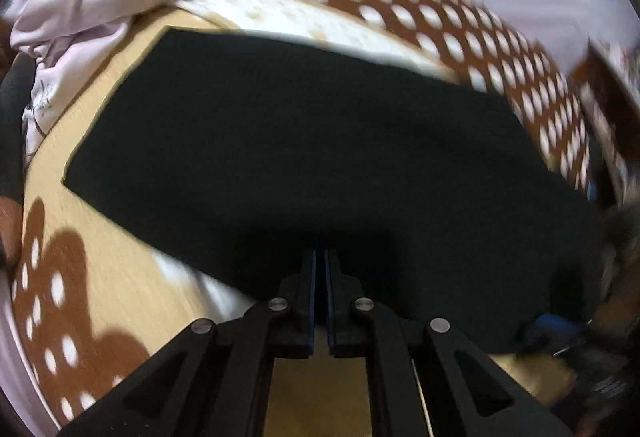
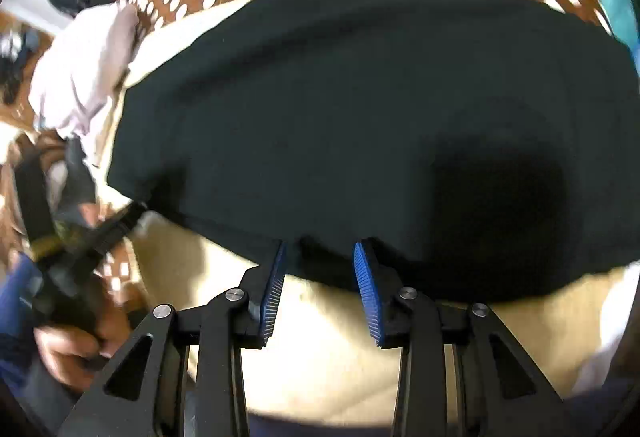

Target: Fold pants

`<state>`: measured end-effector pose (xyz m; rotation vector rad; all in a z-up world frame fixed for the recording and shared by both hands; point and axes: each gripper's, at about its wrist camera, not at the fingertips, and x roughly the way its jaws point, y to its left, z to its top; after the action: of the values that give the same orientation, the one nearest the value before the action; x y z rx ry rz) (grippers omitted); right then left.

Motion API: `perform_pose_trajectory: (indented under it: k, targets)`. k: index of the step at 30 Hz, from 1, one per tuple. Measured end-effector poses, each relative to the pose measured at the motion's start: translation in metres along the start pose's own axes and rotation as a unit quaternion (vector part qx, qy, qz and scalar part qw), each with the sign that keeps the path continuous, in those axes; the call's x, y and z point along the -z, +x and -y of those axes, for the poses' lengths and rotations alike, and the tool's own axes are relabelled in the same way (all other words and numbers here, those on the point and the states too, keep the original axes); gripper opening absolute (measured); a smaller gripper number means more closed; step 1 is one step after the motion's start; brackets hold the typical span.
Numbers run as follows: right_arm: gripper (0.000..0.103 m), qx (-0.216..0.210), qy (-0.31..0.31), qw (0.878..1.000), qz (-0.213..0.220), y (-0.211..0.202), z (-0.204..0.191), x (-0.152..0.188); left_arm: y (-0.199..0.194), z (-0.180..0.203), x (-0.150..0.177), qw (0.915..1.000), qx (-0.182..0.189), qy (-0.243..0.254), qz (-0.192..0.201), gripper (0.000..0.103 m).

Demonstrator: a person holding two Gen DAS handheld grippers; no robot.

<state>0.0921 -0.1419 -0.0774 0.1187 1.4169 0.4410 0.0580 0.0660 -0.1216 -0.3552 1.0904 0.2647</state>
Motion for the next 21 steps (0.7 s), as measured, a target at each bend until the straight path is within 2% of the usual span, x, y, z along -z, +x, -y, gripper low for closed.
perform_pose_trajectory:
  k: [1, 3, 6, 10, 12, 14, 15, 16, 17, 18, 21]
  targets:
    - [0.037, 0.006, 0.012, 1.000, 0.026, -0.015, 0.012, 0.002, -0.004, 0.006, 0.005, 0.9997, -0.013, 0.019, 0.002, 0.007]
    - [0.037, 0.028, 0.033, 0.997, 0.059, -0.038, 0.034, 0.001, -0.011, 0.011, 0.011, 0.9992, -0.014, 0.034, -0.013, 0.007]
    - [0.037, 0.048, 0.107, 0.988, 0.102, -0.073, 0.086, -0.003, -0.019, 0.008, 0.016, 0.9995, 0.011, 0.011, -0.027, 0.007]
    - [0.037, 0.054, 0.161, 0.979, 0.115, -0.086, 0.115, -0.017, -0.027, 0.043, 0.008, 0.9971, 0.045, 0.061, 0.002, 0.007]
    - [0.037, 0.065, 0.153, 0.979, 0.114, -0.083, 0.114, -0.026, -0.028, 0.065, 0.001, 0.9942, 0.057, 0.090, 0.017, 0.007]
    - [0.037, 0.069, 0.158, 0.981, 0.086, -0.073, 0.119, -0.031, -0.016, 0.084, -0.006, 0.9919, 0.058, 0.113, 0.013, 0.007]
    - [0.037, 0.061, 0.172, 0.982, 0.058, -0.061, 0.121, -0.032, -0.009, 0.088, -0.006, 0.9914, 0.063, 0.115, -0.003, 0.007]
    - [0.037, 0.033, 0.191, 0.981, 0.017, -0.048, 0.129, -0.027, 0.000, 0.090, -0.003, 0.9909, 0.068, 0.114, -0.024, 0.007]
    - [0.037, 0.004, 0.215, 0.977, 0.000, -0.043, 0.133, -0.022, 0.004, 0.092, 0.002, 0.9903, 0.075, 0.111, -0.038, 0.007]
    - [0.037, -0.016, 0.239, 0.971, -0.006, -0.041, 0.137, -0.015, 0.005, 0.090, 0.008, 0.9899, 0.079, 0.108, -0.045, 0.007]
    - [0.037, -0.007, 0.272, 0.962, 0.016, -0.052, 0.142, 0.007, -0.007, 0.093, 0.022, 0.9883, 0.085, 0.123, -0.031, 0.009]
